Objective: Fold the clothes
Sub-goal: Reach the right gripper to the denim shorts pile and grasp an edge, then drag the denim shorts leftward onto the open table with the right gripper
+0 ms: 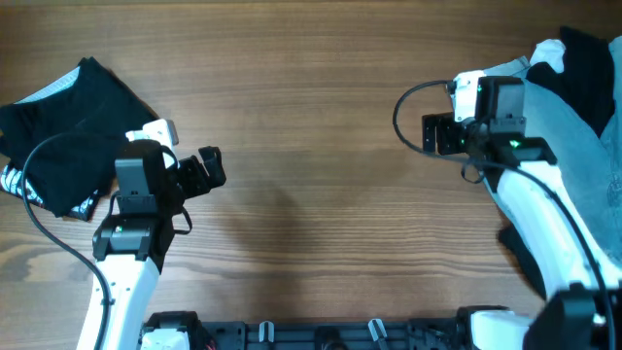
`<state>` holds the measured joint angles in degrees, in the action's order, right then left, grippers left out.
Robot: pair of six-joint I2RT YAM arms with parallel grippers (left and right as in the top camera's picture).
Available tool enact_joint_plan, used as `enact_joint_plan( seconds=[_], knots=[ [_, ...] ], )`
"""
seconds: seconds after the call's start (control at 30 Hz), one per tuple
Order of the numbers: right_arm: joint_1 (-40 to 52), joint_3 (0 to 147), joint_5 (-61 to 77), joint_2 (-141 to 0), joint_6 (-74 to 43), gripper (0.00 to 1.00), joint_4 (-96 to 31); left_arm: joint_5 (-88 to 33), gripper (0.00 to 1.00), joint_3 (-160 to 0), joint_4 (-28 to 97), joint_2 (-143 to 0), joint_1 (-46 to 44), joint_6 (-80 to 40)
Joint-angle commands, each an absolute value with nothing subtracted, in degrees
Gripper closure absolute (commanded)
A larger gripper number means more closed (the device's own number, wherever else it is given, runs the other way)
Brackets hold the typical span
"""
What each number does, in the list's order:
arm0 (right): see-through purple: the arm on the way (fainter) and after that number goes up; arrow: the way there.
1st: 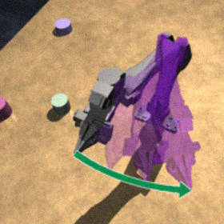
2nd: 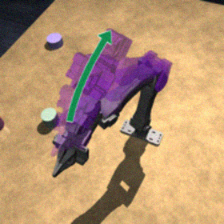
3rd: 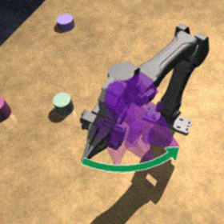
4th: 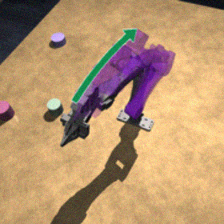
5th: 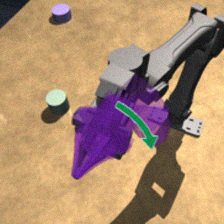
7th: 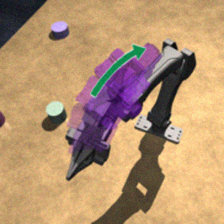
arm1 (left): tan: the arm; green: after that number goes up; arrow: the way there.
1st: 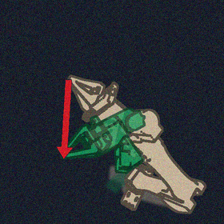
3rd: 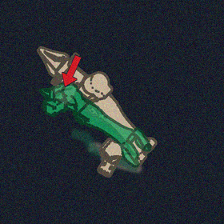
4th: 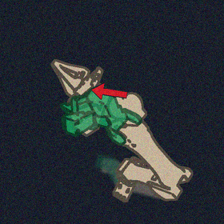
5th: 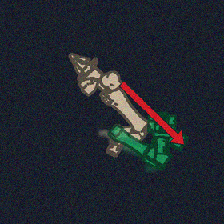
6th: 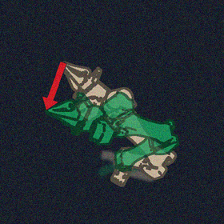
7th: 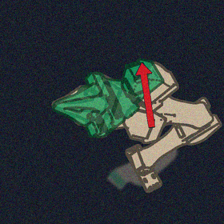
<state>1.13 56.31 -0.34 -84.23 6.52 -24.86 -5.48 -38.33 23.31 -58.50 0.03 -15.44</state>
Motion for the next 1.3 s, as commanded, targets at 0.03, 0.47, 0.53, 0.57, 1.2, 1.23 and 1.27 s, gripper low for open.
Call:
enact_joint_plan(
  seconds=[0.03,0.47,0.53,0.57,1.2,1.23,1.27],
  knots=[
    [-1.6,57.3,-6.8,-93.1,7.5,0.00,-21.7,-6.2,0.00,-39.5,22.9,-58.6,-0.2,-15.9],
    [-8.3,57.3,-9.2,-108.4,6.5,0.07,-11.1,-6.2,0.00,-39.5,23.0,-58.6,-0.2,-15.9],
    [-8.3,57.3,-9.2,-110.4,6.5,0.12,-10.3,-6.2,0.00,-39.5,23.0,-58.6,-0.2,-15.9],
    [-8.3,57.3,-9.3,-111.4,6.5,0.17,-10.1,-6.2,0.00,-39.5,23.0,-58.6,-0.2,-15.9],
    [-8.2,69.2,-4.0,-83.0,5.2,0.96,-18.9,-6.2,0.00,-39.5,20.8,-58.6,-0.2,-15.9],
    [-8.2,69.2,-4.0,-82.0,4.4,0.96,-18.9,-6.2,0.00,-39.5,20.8,-58.6,-0.2,-15.9],
    [-8.2,69.2,-3.5,-81.4,4.3,0.96,-19.2,-6.2,0.00,-39.5,20.8,-58.6,-0.2,-15.9]
  ],
)
